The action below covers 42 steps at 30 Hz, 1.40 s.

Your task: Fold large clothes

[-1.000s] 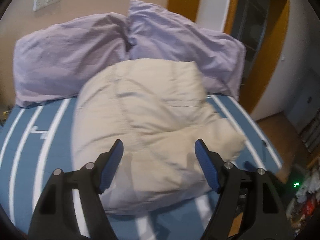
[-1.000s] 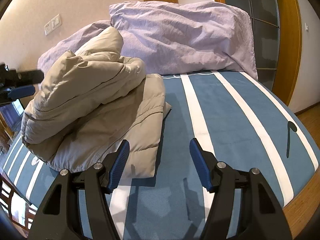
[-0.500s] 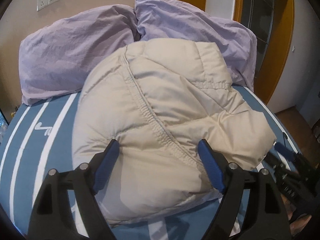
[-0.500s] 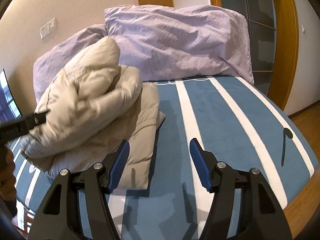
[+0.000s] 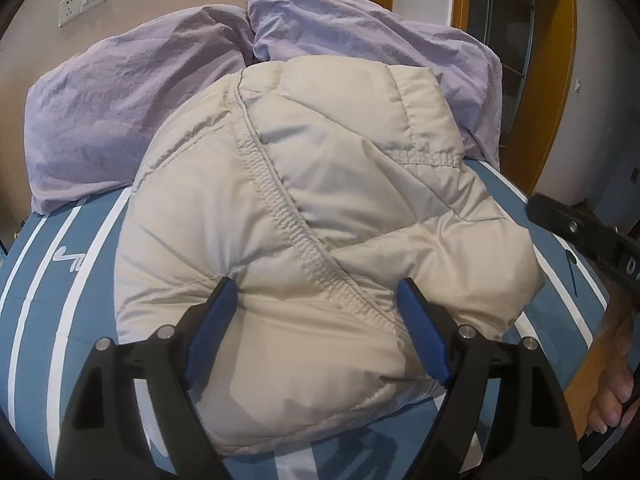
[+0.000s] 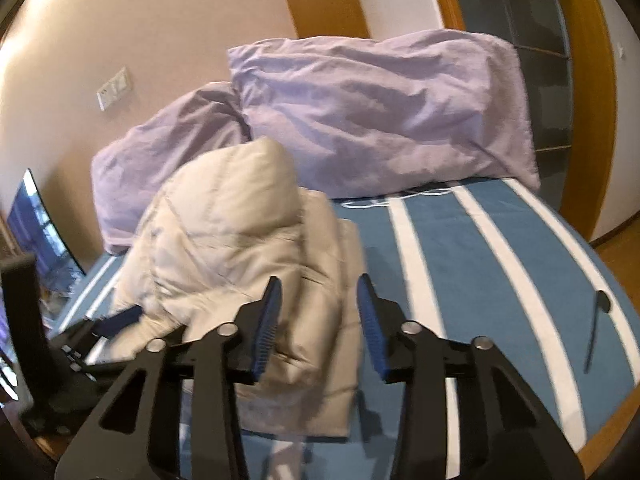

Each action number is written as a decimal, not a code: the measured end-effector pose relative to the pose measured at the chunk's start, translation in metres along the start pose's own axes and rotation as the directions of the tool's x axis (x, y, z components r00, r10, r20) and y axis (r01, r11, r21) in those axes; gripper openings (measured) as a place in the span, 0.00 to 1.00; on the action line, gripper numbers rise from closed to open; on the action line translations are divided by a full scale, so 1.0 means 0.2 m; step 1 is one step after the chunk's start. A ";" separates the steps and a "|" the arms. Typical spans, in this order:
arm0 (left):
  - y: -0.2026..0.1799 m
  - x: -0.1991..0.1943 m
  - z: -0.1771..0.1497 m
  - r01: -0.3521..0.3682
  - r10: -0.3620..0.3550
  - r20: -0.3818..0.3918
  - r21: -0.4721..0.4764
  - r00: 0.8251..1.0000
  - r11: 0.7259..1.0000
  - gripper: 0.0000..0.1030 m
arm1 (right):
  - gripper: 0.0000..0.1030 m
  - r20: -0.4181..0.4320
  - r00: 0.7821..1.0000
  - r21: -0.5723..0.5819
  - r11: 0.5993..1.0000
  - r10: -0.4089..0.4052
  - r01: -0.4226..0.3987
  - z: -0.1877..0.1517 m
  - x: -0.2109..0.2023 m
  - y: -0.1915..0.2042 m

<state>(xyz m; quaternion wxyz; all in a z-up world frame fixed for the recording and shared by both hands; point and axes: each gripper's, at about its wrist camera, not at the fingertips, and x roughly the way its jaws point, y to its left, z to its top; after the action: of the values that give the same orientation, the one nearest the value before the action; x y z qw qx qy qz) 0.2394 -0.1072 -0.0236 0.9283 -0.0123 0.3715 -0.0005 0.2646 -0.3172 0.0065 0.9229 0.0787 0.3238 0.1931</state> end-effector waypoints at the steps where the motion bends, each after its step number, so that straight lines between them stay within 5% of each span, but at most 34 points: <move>1: 0.00 0.00 0.00 0.002 -0.002 0.000 0.002 1.000 1.000 0.79 | 0.32 -0.007 1.000 0.003 1.000 0.016 -0.016 0.00 0.01 0.02; 23: 0.00 -0.10 0.07 0.071 -0.070 0.038 -0.015 0.997 0.997 0.81 | 0.27 -0.190 0.982 0.036 0.999 -0.018 0.025 -0.22 0.28 -0.02; 29: 0.05 -0.13 0.13 0.025 -0.024 0.062 -0.023 0.998 0.999 0.81 | 0.26 -0.196 0.981 0.071 0.997 0.006 0.008 -0.24 0.29 -0.05; 37: 0.20 -0.12 0.22 -0.130 0.132 0.094 -0.026 0.987 0.991 0.81 | 0.26 -0.195 0.981 0.074 0.997 0.007 0.007 -0.24 0.29 -0.06; 42: 0.27 -0.01 0.21 -0.178 0.179 0.054 -0.029 0.982 0.984 0.88 | 0.26 -0.187 0.982 0.076 0.997 0.004 0.010 -0.25 0.29 -0.05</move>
<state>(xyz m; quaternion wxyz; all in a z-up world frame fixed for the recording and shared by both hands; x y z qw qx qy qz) 0.2661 -0.0525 0.0066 0.9345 0.0100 0.3449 0.0873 0.2785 -0.3025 -0.0680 0.8850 0.0952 0.4163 0.1856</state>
